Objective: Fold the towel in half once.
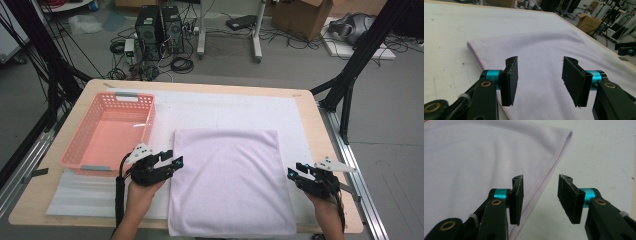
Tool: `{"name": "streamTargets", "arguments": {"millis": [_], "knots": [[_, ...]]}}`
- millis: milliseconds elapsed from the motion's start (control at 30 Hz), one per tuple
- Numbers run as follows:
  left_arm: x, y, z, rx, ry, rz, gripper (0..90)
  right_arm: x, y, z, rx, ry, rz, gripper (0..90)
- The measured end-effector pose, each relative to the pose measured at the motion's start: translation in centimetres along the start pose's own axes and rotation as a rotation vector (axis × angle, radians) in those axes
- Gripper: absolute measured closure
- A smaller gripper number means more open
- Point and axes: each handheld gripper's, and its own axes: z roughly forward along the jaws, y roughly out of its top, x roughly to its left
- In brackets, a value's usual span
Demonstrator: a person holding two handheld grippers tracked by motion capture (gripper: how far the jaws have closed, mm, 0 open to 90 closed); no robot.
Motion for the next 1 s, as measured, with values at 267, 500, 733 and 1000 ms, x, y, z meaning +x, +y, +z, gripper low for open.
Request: {"name": "streamTargets", "arguments": {"millis": [267, 500, 733, 1000], "knots": [[2.2, 2.0, 3.6, 0.012, 0.035, -0.012, 44.1, -2.2, 2.3, 5.1, 0.056, -0.010, -0.005, 47.5], [3.3, 3.2, 5.8, 0.032, 0.063, -0.016, 44.3, -3.2, 4.3, 8.7, 0.124, -0.009, -0.011, 46.7], [4.2, 3.4, 7.8, 0.044, 0.096, -0.035, 41.9, -4.2, 6.3, 11.0, 0.150, -0.030, 0.027, 46.2], [4.8, 2.6, 8.9, 0.090, 0.167, -0.006, 41.8, -4.1, 6.4, 12.2, 0.186, -0.024, 0.004, 86.2]]}}
